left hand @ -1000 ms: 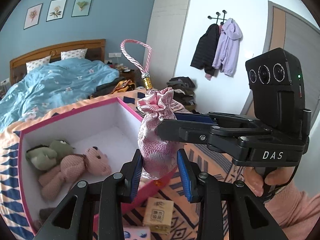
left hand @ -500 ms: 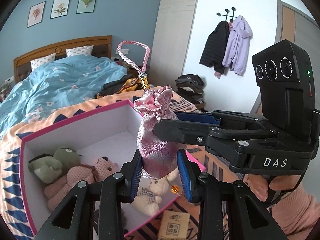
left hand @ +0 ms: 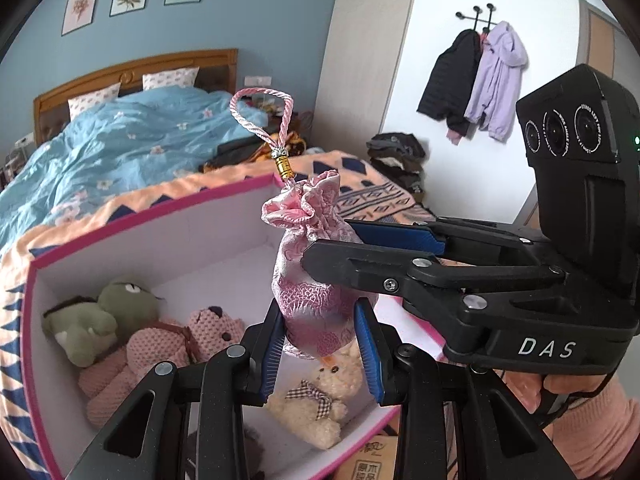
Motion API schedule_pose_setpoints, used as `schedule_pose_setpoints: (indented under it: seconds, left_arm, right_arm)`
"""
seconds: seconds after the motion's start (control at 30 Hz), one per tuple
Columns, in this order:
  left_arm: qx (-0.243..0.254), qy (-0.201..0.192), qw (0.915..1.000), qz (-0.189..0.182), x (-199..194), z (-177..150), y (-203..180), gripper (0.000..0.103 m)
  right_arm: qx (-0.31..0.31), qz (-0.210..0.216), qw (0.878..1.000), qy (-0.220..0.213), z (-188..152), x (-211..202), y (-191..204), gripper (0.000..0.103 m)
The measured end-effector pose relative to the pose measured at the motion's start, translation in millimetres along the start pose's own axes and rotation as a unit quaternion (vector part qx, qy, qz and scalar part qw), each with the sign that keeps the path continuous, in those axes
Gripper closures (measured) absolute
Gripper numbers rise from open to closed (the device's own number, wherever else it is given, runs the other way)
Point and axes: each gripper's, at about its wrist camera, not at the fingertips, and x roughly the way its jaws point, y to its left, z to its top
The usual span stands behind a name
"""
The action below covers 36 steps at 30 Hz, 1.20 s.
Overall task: Organize objects
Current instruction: 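Carry the pouch over the magenta box and open both grippers, then withdraw both grippers from the box toward the yellow tissue pack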
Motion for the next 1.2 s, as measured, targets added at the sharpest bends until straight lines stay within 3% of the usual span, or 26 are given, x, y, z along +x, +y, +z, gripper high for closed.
schedule_pose_setpoints:
  seconds: [0.43,0.57,0.7,0.8,0.97,1.2]
  left_arm:
    - [-0.010,0.041,0.9986,0.034,26.9,-5.2,4.3,0.066]
    - [-0.008,0.041,0.9982,0.042,26.7,-7.0,4.9,0.061]
    - [-0.009,0.033,0.9983,0.047,20.8,-11.6,5.9,0.060]
    - [-0.012,0.019,0.9987,0.046,10.4,-17.9,8.0,0.052]
    - [-0.006,-0.011,0.9992,0.038,-17.4,-31.3,6.5,0.051]
    - [0.039,-0.043,0.9980,0.023,-57.1,-60.2,-16.0,0.050]
  right_arm:
    - [0.016,-0.059,0.997,0.054,-14.6,38.8,-22.0,0.068]
    - [0.025,-0.072,0.996,0.050,-15.0,37.2,-25.9,0.065]
    - [0.027,-0.067,0.996,0.046,-16.5,31.6,-24.6,0.064]
    - [0.030,-0.062,0.997,0.041,-22.1,23.4,-23.1,0.064]
    - [0.032,-0.042,0.998,0.019,-31.9,-1.7,-16.2,0.058]
    - [0.022,-0.009,1.000,-0.015,-51.6,-43.2,2.3,0.054]
